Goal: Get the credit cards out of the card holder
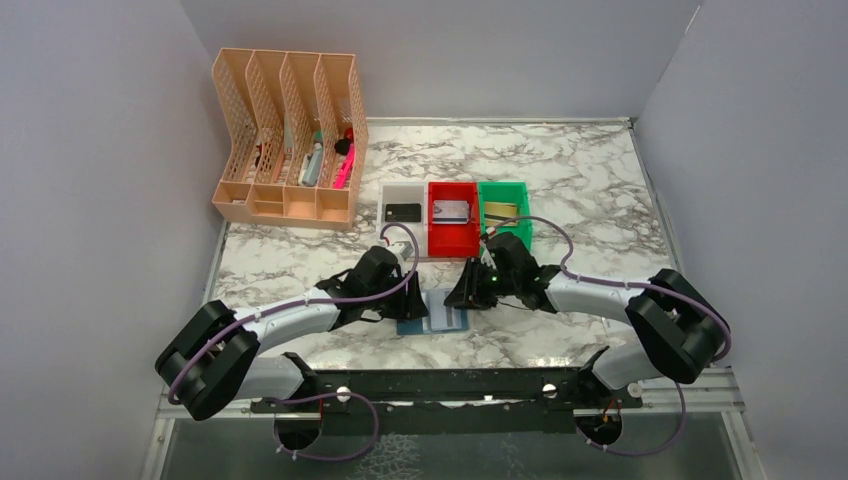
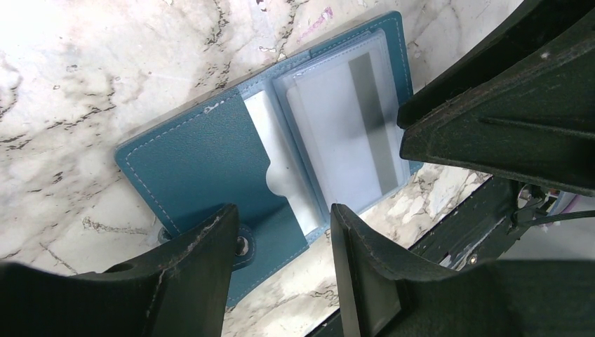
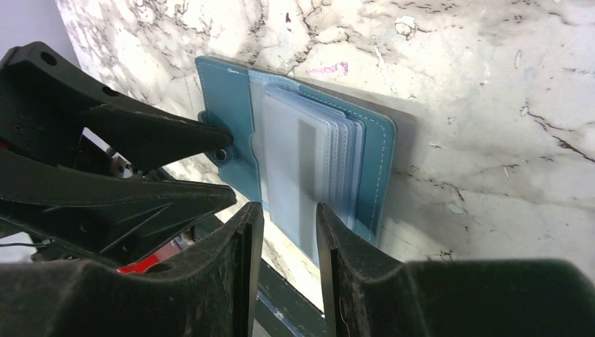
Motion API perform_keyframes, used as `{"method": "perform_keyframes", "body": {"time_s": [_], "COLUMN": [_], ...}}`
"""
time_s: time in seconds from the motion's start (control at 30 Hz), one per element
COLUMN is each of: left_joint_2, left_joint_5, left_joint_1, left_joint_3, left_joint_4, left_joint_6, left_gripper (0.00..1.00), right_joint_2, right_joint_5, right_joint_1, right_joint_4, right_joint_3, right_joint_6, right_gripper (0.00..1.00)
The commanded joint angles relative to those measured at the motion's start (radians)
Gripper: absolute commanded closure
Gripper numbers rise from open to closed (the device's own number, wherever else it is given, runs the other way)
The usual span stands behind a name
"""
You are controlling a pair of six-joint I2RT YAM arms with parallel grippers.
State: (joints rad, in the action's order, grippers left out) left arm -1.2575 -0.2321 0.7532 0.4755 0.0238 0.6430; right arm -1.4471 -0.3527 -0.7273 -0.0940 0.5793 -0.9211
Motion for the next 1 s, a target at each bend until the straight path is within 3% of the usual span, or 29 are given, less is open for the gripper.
{"method": "perform_keyframes", "body": {"time_s": [0.0, 0.67, 0.97], "left_joint_2": [0.003, -0.022, -0.017], "left_joint_5": [0.023, 0.008, 0.011], "left_joint_1": [0.005, 0.010, 0.010], "left_joint_3": [-0.002, -0.018, -0.020], "left_joint_4": [-0.008, -0.031, -0.032], "left_joint_6": [-0.003, 0.005, 0.001], "left_gripper": [0.46, 0.46, 0.46], "right_joint_2": [-0.015, -0.076, -0.040], "right_joint_5": [0.013, -0.099, 0.044], "right_joint_1": [-0.004, -0.004, -0.004], "right_joint_4": [0.024, -0.098, 0.067], "right_joint_3": [0.010, 0.013, 0.039], "right_joint_6": [0.023, -0.017, 0.044], "right_gripper": [0.61, 0.62, 0.61]}}
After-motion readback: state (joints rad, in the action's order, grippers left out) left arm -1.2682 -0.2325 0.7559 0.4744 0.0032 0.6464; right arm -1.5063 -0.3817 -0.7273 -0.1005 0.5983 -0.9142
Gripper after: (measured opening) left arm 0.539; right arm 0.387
